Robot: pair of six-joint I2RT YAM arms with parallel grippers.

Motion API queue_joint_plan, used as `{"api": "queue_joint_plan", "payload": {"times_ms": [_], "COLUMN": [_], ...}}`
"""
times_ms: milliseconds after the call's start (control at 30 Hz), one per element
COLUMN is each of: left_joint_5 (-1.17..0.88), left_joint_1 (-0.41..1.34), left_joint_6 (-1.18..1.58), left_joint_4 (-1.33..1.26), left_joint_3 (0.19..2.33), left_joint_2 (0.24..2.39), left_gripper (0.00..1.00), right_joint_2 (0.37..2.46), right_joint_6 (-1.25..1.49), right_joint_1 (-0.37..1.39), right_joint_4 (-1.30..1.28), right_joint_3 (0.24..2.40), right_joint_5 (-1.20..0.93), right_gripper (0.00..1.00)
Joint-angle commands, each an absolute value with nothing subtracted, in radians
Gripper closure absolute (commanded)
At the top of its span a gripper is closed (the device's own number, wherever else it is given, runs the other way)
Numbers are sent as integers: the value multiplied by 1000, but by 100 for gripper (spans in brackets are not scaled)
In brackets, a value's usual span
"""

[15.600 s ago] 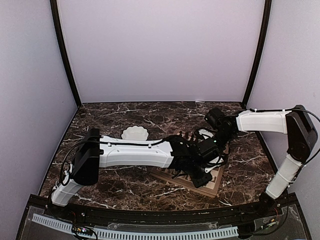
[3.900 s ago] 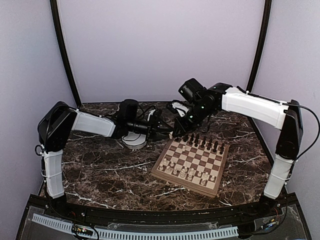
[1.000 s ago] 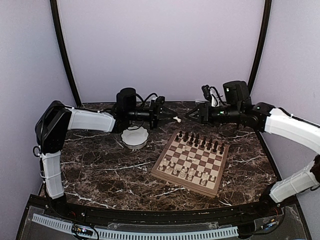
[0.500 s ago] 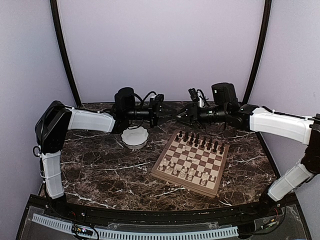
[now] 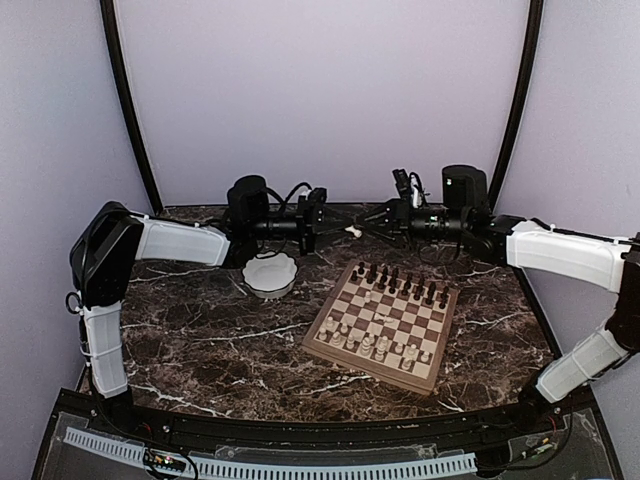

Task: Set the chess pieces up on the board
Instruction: Pass from the left arm to the right

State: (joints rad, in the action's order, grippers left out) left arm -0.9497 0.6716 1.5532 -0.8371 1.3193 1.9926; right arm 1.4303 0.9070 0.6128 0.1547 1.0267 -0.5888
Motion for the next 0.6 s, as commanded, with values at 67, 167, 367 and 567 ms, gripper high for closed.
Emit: {"api": "queue_joint_plan", "payload": {"times_ms": [67,167,367,567], "left_joint_5": [-944,-934,-931,-935], "left_joint_1": [668,668,668,669], "left_joint_6": [1582,1610,1624,1628], "left_joint_4": [-906,-955,-966,-963], "left_joint_3": [1324,1324,1328,1330], "left_joint_2": [1965,1976,1984,1993], "left_gripper": [86,86,86,86], "right_joint_2": [1462,1476,1482,1475], "right_joint_6": [916,904,900,900], "right_joint_1": [612,612,612,609], "right_joint_4": [191,155,151,179], "right_joint_3": [1047,1063,1066,1065], "right_joint_5": [-634,-635,-639,-645], "right_gripper": [67,64,70,84]}}
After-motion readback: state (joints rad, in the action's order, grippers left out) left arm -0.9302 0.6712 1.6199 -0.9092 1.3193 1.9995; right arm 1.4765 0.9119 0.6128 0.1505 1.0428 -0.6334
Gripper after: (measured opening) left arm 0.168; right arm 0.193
